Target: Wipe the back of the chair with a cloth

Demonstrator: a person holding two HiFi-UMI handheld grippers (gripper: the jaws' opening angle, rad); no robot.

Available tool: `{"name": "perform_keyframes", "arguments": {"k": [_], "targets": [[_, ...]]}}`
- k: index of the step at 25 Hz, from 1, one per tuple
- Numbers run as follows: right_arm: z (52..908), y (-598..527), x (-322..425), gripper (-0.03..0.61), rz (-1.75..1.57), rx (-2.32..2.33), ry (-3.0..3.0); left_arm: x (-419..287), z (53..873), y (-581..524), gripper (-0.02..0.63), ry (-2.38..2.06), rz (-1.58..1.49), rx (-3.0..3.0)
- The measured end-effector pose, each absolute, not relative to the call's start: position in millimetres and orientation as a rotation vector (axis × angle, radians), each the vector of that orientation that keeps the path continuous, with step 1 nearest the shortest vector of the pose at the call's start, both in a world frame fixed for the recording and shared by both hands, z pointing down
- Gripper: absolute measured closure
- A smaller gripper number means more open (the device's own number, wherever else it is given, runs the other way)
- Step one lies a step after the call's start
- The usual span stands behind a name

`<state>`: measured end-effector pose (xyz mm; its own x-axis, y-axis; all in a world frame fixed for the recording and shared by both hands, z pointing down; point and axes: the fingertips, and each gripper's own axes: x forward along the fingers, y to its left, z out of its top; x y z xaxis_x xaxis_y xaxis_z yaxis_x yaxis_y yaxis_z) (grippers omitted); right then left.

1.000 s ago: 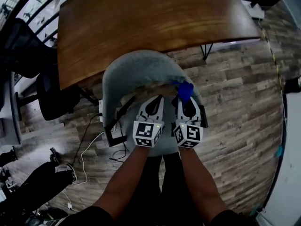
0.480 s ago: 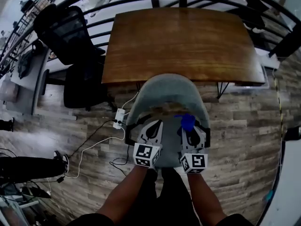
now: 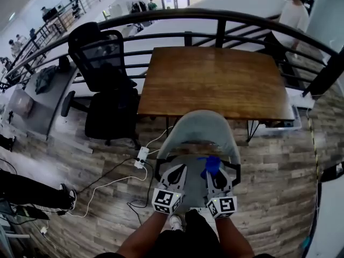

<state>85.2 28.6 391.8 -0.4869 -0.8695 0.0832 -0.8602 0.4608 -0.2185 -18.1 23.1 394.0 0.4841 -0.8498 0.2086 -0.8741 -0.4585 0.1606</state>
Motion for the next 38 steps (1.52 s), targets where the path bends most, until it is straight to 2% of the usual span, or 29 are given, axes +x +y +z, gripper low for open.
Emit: {"name": "perform_keyframes", "arguments": {"k": [18,38], "targets": [[314.8,137.4,75.4,0.468,-0.268,-1.739,2.562,-30.3,302.1,140.1,0.607,-1.380,-0.009,2.629],[233.3,163.1,85.6,0.468,0.051,-1.601,2.651,-0.3,242.8,170.9,0.607,-1.438,-0.040,2.707]]}}
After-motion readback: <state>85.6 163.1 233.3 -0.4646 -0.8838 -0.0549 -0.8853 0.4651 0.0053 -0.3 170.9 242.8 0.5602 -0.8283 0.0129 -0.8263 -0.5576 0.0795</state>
